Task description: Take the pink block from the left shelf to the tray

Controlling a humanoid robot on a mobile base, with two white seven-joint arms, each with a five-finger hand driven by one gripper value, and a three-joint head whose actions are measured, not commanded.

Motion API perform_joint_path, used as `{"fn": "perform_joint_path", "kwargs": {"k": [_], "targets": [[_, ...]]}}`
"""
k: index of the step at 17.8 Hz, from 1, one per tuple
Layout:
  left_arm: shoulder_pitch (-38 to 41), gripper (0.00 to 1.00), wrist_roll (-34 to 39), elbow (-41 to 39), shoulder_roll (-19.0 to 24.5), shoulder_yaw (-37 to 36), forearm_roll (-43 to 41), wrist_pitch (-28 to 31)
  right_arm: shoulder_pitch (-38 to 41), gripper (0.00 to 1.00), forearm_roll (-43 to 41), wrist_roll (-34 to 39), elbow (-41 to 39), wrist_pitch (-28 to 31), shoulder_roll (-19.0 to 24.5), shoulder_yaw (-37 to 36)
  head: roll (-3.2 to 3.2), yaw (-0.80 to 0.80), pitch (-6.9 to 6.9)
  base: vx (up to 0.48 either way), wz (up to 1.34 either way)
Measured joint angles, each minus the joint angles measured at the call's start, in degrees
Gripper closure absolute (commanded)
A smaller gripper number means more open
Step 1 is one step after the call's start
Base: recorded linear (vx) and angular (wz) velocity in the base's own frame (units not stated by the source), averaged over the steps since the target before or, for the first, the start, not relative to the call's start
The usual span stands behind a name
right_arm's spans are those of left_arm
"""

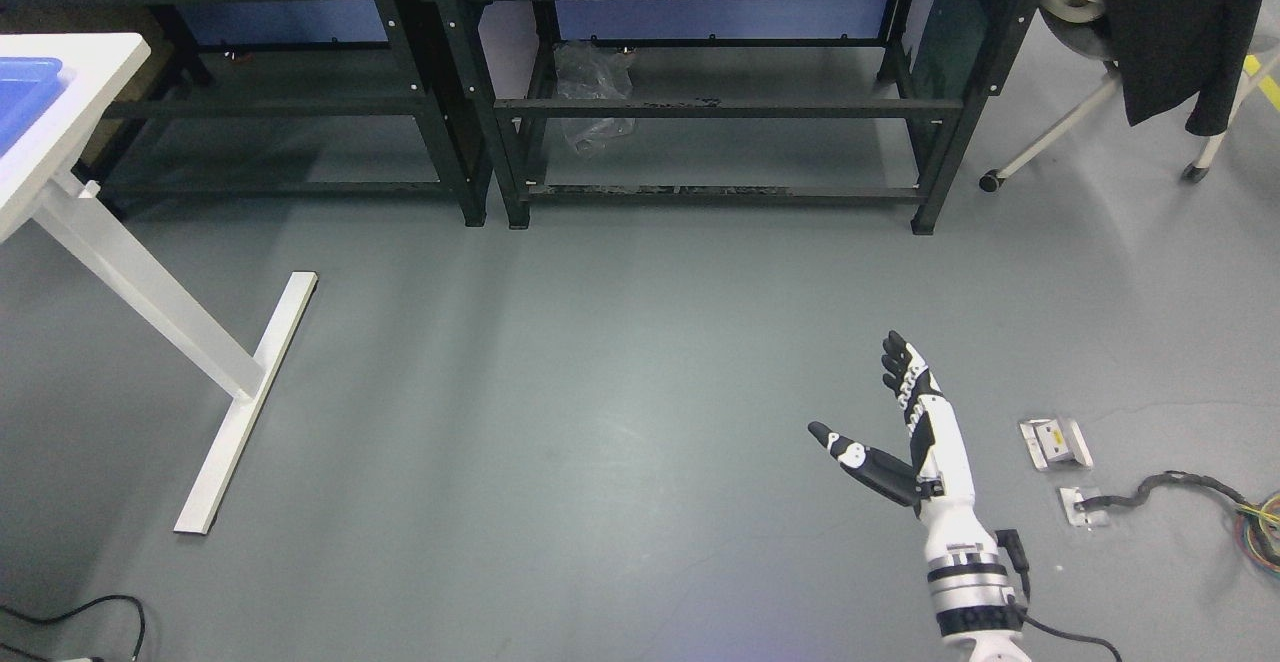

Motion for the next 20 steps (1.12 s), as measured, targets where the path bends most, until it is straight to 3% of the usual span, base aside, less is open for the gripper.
{"fn": "perform_joint_path", "kwargs": {"k": [15, 20], "targets": [[0.0, 0.0, 0.0, 0.0, 0.0, 0.0, 0.0, 0.0, -0.99, 0.01, 0.21, -0.19, 0.0, -0.31, 0.0, -0.89, 0.0, 0.0, 0.0, 0.0, 0.0], [0.0, 0.0, 0.0, 0.0, 0.0, 0.0, 0.0, 0.0, -2.57, 0.01, 6.84, -1.47, 0.04, 0.01, 0.0, -2.95, 0.0, 0.0, 0.0, 0.005, 0.0]]}}
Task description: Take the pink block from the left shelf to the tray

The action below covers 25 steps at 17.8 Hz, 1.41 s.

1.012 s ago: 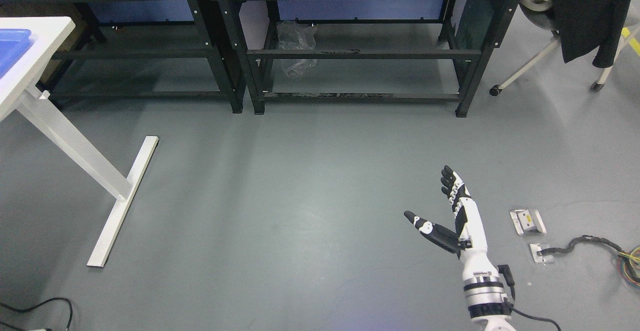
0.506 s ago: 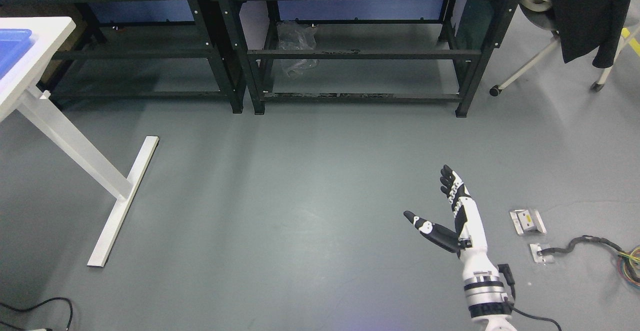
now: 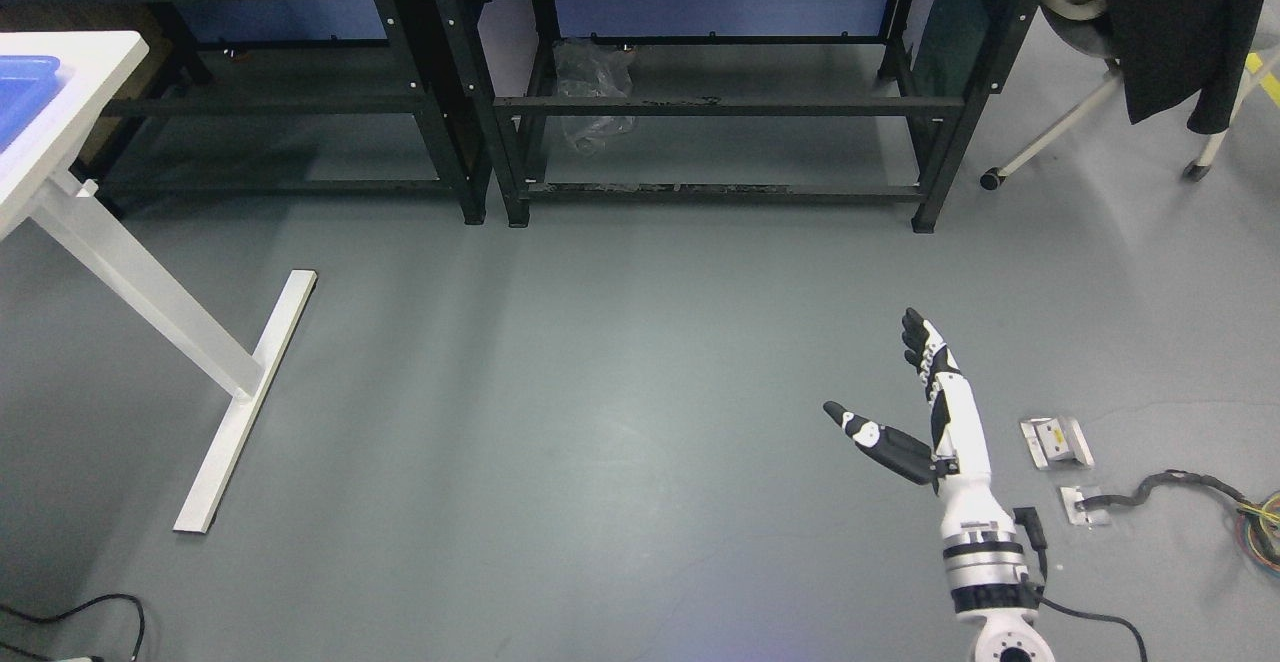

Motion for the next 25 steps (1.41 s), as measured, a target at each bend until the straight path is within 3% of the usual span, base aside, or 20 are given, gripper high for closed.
{"fn": "perform_joint_path", "kwargs": {"k": [15, 22, 25], "targets": [[-0.01, 0.0, 0.0, 0.0, 0.0, 0.0, 0.0, 0.0, -3.92, 0.02, 23.22, -4.06, -0.09, -1.79, -0.72, -2.71, 0.0, 0.0, 0.0, 0.164, 0.01], [-0.01, 0.0, 0.0, 0.0, 0.0, 0.0, 0.0, 0.0, -3.73, 0.01, 33.61, -14.16, -0.13, 3.96, -0.37, -2.62, 0.0, 0.0, 0.0, 0.216, -0.06], [-0.01, 0.0, 0.0, 0.0, 0.0, 0.0, 0.0, 0.0, -3.67, 0.01, 38.25, -13.54, -0.13, 5.58, -0.29, -1.82, 0.0, 0.0, 0.0, 0.192, -0.23]]}}
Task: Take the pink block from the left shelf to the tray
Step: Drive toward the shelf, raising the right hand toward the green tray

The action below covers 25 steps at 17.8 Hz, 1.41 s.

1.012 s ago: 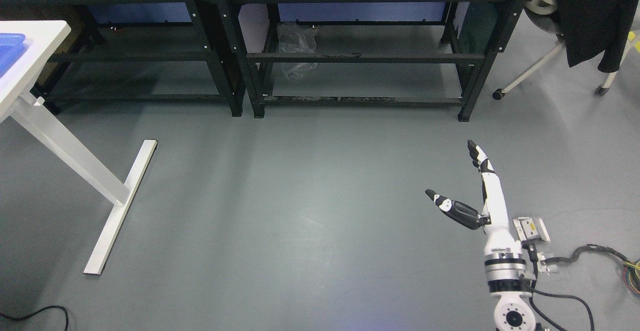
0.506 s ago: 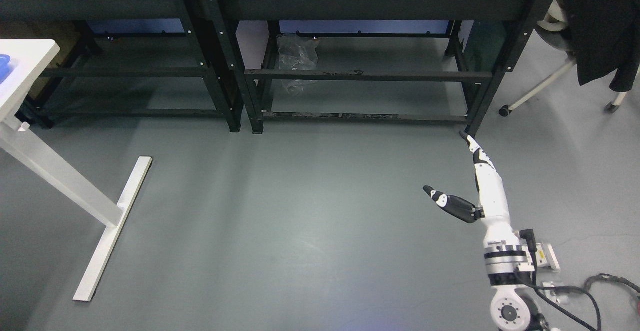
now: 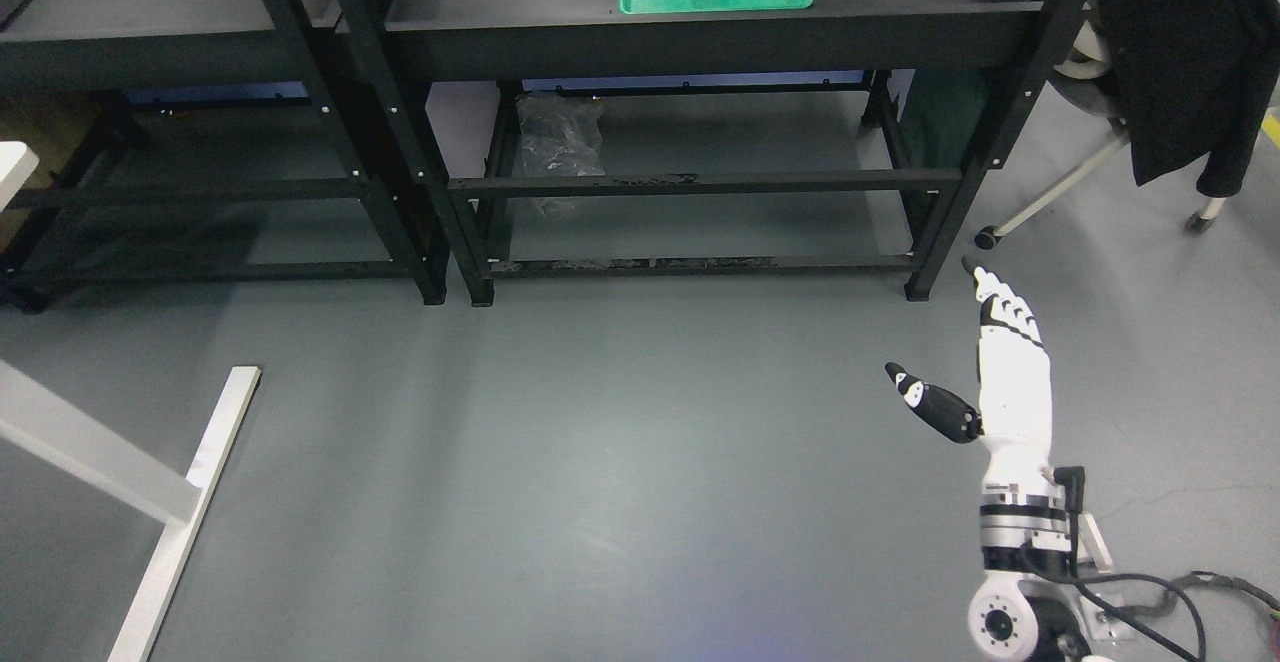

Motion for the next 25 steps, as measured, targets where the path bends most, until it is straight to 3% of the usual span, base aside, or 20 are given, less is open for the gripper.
{"fn": "perform_joint_path", "kwargs": {"k": [6, 9, 13, 25], "targets": [[0.0, 0.0, 0.0, 0.0, 0.0, 0.0, 0.0, 0.0, -0.82, 0.01, 9.81, 0.71, 0.0, 9.62, 0.13, 2.88, 0.0, 0.0, 0.0, 0.213, -0.1], [0.0, 0.0, 0.0, 0.0, 0.0, 0.0, 0.0, 0.0, -0.96, 0.01, 14.51, 0.74, -0.01, 11.55, 0.15, 4.42, 0.0, 0.0, 0.0, 0.21, 0.03], [0.0, 0.0, 0.0, 0.0, 0.0, 0.0, 0.0, 0.0, -0.99, 0.01, 19.43, 0.18, -0.02, 12.53, 0.21, 5.76, 0.0, 0.0, 0.0, 0.238, 0.1], [0.01, 0.0, 0.0, 0.0, 0.0, 0.0, 0.0, 0.0, -2.11, 0.01, 23.07, -17.35, -0.07, 9.68, 0.25, 7.45, 0.0, 0.0, 0.0, 0.264, 0.14]]}}
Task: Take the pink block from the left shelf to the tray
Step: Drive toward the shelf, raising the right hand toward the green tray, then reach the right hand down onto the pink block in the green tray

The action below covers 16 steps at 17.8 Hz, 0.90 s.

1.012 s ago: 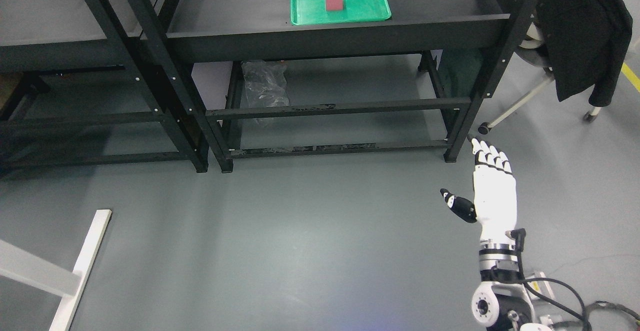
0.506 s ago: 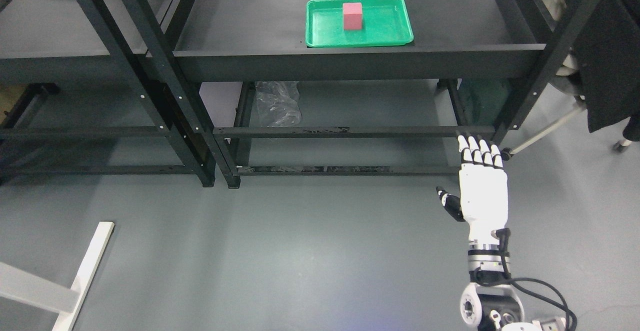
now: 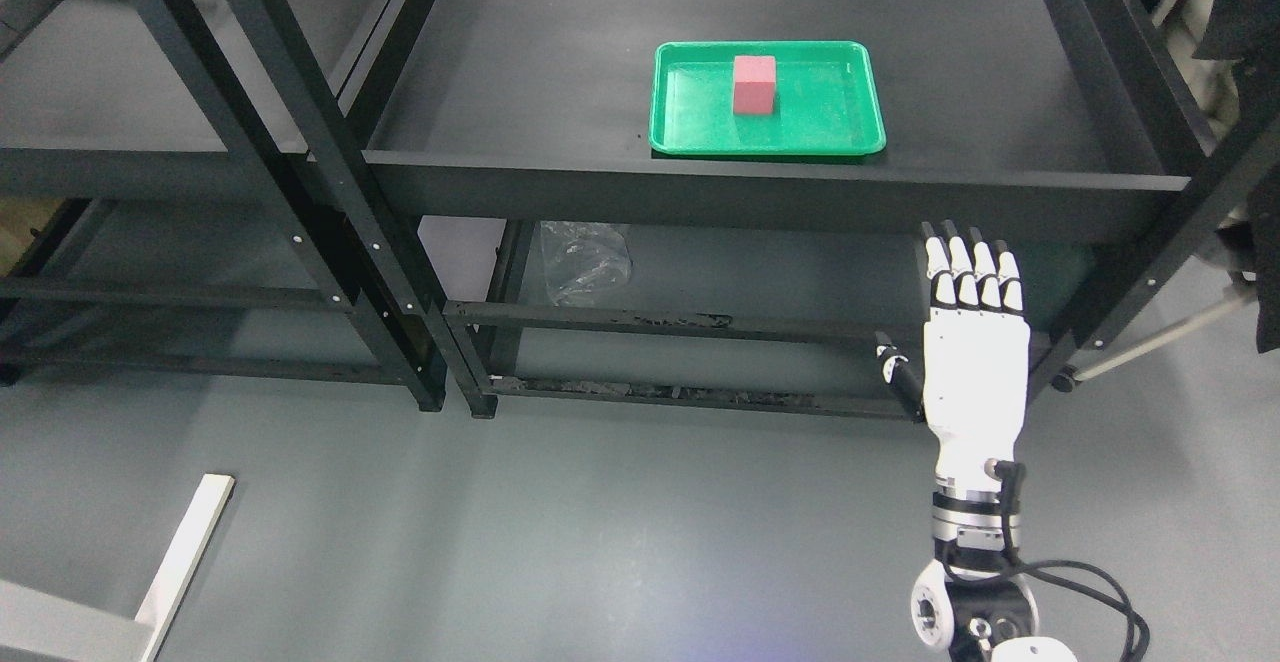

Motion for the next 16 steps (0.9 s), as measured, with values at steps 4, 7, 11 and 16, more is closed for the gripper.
{"fn": "perform_joint_path", "kwargs": {"k": [4, 7, 11, 16], "targets": [[0.0, 0.0, 0.0, 0.0, 0.0, 0.0, 0.0, 0.0, -0.48, 0.01, 0.17, -1.86, -0.01, -2.03, 0.01, 0.29, 0.0, 0.0, 0.0, 0.292, 0.07], [0.0, 0.0, 0.0, 0.0, 0.0, 0.0, 0.0, 0.0, -0.66, 0.01, 0.2, -2.16, -0.01, -2.83, 0.02, 0.54, 0.0, 0.0, 0.0, 0.284, 0.05], [0.0, 0.0, 0.0, 0.0, 0.0, 0.0, 0.0, 0.0, -0.83, 0.01, 0.09, 0.12, -0.02, -3.24, 0.02, 0.83, 0.0, 0.0, 0.0, 0.272, 0.06], [0.0, 0.0, 0.0, 0.0, 0.0, 0.0, 0.0, 0.0, -0.92, 0.01, -0.16, 3.56, -0.03, -3.29, 0.03, 1.07, 0.0, 0.0, 0.0, 0.271, 0.06]]}}
